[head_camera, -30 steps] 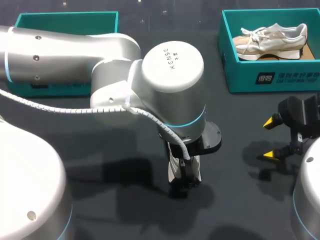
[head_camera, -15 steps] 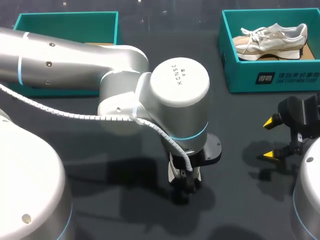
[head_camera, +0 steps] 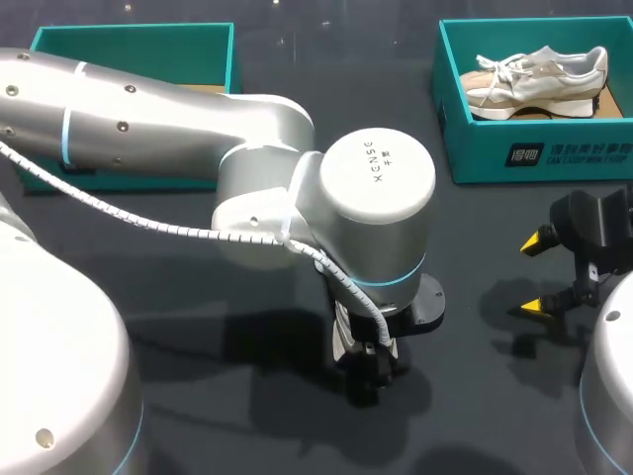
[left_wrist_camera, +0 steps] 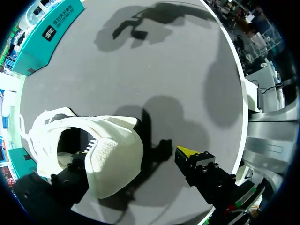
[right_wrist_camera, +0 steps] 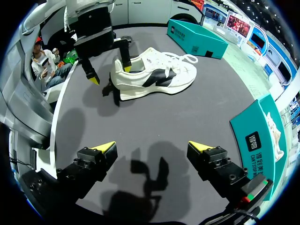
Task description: Take the shoe out of the shoebox, open the shoe tongue, remove and reinsert the insole, then place the shoe into the shoebox
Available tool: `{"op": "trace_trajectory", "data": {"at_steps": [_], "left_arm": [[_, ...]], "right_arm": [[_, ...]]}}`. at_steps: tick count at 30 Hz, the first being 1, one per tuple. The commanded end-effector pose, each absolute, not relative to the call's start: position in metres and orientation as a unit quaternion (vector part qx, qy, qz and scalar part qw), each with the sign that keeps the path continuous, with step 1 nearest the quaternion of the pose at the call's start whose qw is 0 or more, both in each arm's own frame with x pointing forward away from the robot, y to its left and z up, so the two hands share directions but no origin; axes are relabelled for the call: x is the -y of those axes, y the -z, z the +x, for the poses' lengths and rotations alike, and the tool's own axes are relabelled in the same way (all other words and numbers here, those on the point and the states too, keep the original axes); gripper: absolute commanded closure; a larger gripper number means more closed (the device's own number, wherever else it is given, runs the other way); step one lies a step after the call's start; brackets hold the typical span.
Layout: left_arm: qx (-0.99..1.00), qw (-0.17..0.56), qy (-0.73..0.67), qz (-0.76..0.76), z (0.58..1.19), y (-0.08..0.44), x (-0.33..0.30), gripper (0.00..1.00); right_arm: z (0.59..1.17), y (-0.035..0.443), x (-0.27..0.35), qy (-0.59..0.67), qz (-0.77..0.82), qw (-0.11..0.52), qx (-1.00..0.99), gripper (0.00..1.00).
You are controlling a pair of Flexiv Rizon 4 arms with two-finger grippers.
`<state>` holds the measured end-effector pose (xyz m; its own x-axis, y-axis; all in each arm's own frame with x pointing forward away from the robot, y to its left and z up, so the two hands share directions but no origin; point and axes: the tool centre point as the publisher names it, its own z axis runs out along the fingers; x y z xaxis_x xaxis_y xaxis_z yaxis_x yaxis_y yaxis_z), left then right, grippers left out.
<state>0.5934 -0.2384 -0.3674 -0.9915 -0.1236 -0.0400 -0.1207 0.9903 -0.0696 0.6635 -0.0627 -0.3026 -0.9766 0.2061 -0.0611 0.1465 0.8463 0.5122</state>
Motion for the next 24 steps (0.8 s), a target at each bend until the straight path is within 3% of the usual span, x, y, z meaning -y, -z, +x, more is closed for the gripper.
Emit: {"op": "trace_trajectory", "data": {"at_steps": [1,6,8,11,24], "left_arm": [[-0.997,0.018,0.031,-0.062,0.596,0.373,0.241,0.20],[-0.997,0.015,0.027,-0.066,0.597,0.376,0.241,0.51],[-0.998,0.009,0.026,-0.064,0.597,0.378,0.240,0.59],[-0.998,-0.004,0.027,-0.061,0.598,0.380,0.236,1.00],[-0.998,-0.025,0.040,-0.037,0.606,0.357,0.221,1.00]], "right_arm": [[0.661,0.302,0.063,-0.261,0.092,0.058,-0.959,0.00],[0.661,0.302,0.063,-0.261,0.092,0.058,-0.959,0.00],[0.661,0.302,0.063,-0.261,0.092,0.058,-0.959,0.00],[0.661,0.302,0.063,-0.261,0.092,0.058,-0.959,0.00],[0.661,0.302,0.063,-0.261,0.092,0.058,-0.959,0.00]]}}
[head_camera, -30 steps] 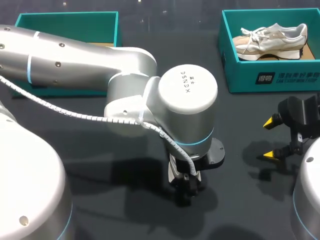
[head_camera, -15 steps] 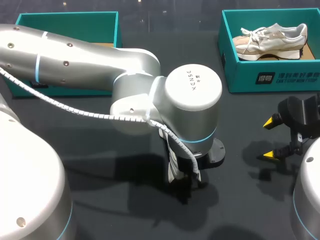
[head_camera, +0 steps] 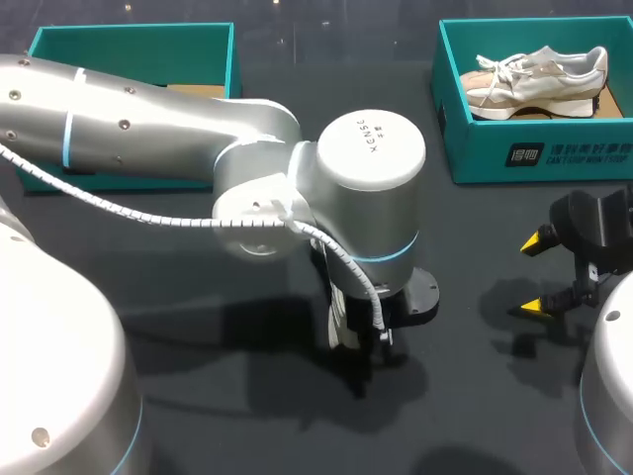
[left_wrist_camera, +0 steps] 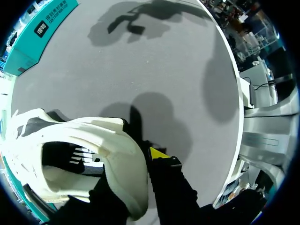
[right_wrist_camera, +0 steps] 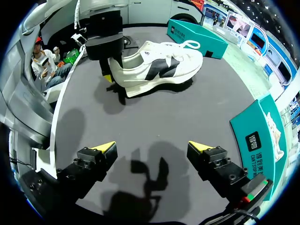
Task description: Take the shoe out of the shoebox, open the shoe tongue, remove and reinsert the insole, then place the shoe into the shoebox
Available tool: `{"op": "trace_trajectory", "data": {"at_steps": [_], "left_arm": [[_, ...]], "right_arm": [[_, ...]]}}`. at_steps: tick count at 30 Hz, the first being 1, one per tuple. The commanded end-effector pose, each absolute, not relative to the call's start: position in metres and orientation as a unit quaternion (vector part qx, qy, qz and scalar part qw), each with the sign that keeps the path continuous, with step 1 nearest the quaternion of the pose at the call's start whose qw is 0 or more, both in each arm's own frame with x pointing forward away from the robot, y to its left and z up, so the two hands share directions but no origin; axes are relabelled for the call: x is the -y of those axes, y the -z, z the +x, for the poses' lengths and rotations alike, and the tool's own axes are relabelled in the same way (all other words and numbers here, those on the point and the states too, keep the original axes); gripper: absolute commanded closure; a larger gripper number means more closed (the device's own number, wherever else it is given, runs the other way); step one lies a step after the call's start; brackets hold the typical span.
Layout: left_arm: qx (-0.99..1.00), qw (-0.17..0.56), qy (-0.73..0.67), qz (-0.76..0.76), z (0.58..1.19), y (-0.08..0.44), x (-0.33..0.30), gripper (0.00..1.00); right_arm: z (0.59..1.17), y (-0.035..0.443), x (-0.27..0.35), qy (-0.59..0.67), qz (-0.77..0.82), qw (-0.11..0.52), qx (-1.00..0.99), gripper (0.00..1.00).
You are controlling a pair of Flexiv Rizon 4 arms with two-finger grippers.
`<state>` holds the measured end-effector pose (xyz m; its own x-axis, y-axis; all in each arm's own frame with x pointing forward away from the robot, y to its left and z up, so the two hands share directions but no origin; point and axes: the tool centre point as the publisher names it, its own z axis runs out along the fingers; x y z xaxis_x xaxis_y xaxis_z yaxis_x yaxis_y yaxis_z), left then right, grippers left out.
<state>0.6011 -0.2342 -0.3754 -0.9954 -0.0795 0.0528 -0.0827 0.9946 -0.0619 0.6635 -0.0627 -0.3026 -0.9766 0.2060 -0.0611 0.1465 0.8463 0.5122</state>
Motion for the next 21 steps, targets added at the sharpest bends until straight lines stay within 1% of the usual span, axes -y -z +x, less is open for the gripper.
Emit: {"op": "trace_trajectory", "data": {"at_steps": [1,12,21], "left_arm": [[0.998,0.024,-0.040,0.036,0.607,0.354,0.221,1.00],[0.999,0.006,-0.030,0.021,0.621,0.319,0.216,1.00],[0.999,0.004,-0.037,-0.009,0.647,0.277,0.194,1.00]], "right_arm": [[0.661,0.302,0.063,-0.261,0.092,0.058,-0.959,0.00],[0.661,0.302,0.063,-0.261,0.092,0.058,-0.959,0.00],[0.661,0.302,0.063,-0.261,0.092,0.058,-0.959,0.00]]}}
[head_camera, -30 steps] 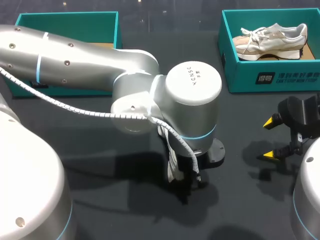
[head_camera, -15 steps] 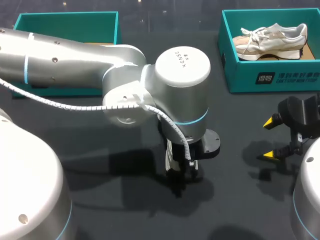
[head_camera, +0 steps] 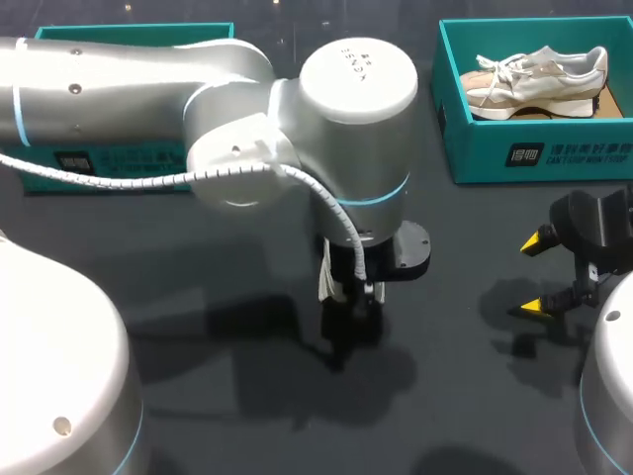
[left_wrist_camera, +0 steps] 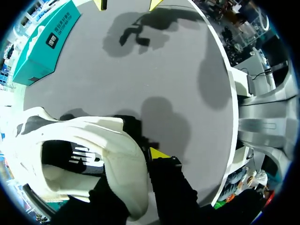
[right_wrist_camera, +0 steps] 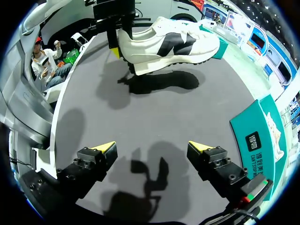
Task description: Take the shoe out of the shoebox, open the shoe tongue, remove and reinsert the insole, then place the shoe into the shoebox
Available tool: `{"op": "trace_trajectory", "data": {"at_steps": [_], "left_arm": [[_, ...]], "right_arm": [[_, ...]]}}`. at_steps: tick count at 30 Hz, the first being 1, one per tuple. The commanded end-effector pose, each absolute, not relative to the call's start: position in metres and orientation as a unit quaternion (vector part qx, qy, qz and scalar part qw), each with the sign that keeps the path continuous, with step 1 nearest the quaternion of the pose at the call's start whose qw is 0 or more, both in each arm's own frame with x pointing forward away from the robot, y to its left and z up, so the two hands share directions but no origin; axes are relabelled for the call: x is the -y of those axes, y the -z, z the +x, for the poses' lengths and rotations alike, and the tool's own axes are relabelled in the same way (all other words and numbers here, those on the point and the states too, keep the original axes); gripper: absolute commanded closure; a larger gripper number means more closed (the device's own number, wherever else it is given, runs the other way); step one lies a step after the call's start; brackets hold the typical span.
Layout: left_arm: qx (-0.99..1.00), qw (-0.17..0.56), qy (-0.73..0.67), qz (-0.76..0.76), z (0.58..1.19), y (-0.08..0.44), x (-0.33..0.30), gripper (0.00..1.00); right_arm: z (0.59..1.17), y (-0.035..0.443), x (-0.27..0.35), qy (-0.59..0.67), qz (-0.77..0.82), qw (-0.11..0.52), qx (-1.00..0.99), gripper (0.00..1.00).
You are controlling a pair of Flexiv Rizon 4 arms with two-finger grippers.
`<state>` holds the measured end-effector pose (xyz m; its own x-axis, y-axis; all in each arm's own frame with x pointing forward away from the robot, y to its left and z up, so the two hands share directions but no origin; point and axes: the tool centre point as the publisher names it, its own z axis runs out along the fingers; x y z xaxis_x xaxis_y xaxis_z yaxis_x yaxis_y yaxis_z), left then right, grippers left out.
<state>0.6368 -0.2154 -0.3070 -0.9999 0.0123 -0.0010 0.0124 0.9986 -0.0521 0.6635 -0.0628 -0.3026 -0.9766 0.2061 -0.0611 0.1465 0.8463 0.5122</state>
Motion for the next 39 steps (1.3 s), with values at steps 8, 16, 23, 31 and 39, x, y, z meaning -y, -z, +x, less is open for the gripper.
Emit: {"op": "trace_trajectory", "data": {"at_steps": [8,16,23,31,39], "left_arm": [[-0.998,-0.012,0.025,0.049,0.662,0.262,0.183,1.00],[-0.998,-0.012,0.025,0.049,0.662,0.262,0.183,1.00],[-0.996,-0.018,0.048,0.074,0.682,0.242,0.163,1.00],[-0.991,-0.050,0.085,0.095,0.726,0.202,0.113,1.00],[-0.997,-0.034,0.042,0.059,0.766,0.171,0.061,1.00]], "right_arm": [[0.661,0.302,0.063,-0.261,0.092,0.058,-0.959,0.00],[0.661,0.302,0.063,-0.261,0.092,0.058,-0.959,0.00],[0.661,0.302,0.063,-0.261,0.092,0.058,-0.959,0.00],[0.661,0.302,0.063,-0.261,0.092,0.058,-0.959,0.00],[0.661,0.302,0.063,-0.261,0.092,0.058,-0.959,0.00]]}}
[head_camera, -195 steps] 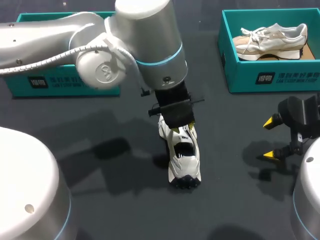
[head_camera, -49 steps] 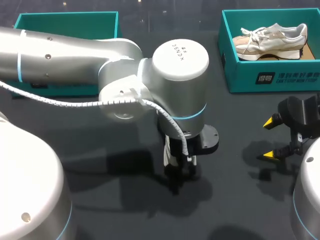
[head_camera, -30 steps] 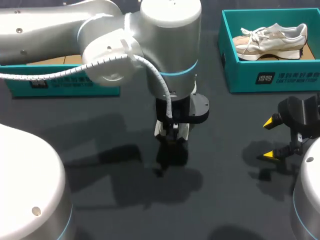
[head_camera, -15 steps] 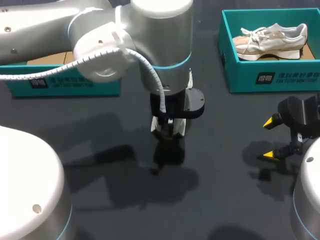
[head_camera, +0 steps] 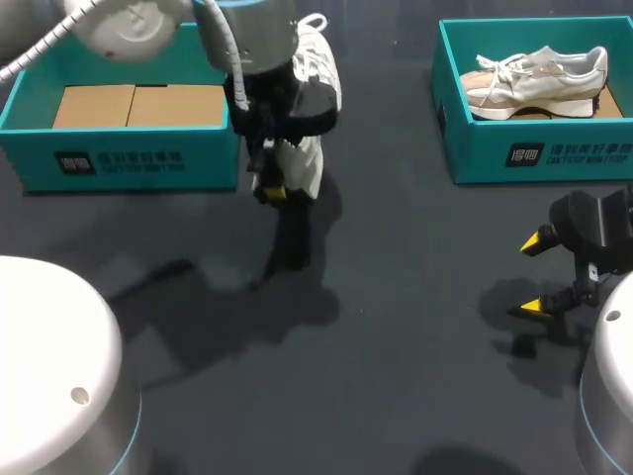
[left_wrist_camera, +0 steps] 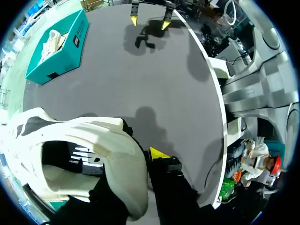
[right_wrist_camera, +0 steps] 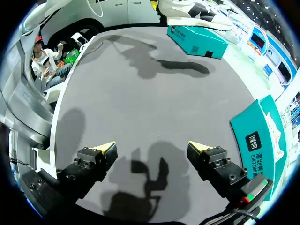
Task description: Take the shoe out of the shoebox, open the shoe tongue, remove and reinsert the insole, then place the shoe into the shoebox
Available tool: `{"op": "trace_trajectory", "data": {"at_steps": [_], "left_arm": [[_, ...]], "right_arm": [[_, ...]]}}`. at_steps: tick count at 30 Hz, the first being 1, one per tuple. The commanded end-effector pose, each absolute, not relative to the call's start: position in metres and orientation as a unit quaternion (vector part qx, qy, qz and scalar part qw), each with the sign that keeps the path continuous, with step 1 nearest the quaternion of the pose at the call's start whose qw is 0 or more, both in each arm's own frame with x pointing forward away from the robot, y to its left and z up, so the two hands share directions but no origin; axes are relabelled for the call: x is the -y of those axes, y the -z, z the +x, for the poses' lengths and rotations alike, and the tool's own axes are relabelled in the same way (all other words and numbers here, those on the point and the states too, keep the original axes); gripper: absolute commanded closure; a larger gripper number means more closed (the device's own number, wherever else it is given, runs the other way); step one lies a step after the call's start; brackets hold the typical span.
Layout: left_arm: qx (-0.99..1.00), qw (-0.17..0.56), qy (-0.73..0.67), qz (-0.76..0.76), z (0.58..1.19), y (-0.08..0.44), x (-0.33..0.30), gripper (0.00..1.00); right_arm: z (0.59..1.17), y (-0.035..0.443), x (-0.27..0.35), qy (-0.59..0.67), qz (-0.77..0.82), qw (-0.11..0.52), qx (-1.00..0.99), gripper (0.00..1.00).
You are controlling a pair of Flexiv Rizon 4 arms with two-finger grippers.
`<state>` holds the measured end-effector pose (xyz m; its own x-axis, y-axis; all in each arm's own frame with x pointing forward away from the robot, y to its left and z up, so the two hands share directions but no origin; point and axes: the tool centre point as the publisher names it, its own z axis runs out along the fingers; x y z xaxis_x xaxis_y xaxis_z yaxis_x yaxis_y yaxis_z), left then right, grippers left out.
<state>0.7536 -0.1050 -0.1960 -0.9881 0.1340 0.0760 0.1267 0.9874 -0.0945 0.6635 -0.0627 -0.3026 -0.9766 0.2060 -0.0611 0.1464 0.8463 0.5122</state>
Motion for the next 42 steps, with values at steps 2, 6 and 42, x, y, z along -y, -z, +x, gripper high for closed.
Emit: {"op": "trace_trajectory", "data": {"at_steps": [2,6,42], "left_arm": [[0.996,0.030,-0.007,-0.084,0.776,0.164,0.048,1.00],[0.996,0.019,0.011,-0.089,0.781,0.161,0.040,1.00],[0.997,0.039,0.008,-0.061,0.886,0.141,-0.144,1.00]], "right_arm": [[0.661,0.302,0.063,-0.261,0.092,0.058,-0.959,0.00],[0.661,0.302,0.063,-0.261,0.092,0.058,-0.959,0.00],[0.661,0.302,0.063,-0.261,0.092,0.058,-0.959,0.00]]}}
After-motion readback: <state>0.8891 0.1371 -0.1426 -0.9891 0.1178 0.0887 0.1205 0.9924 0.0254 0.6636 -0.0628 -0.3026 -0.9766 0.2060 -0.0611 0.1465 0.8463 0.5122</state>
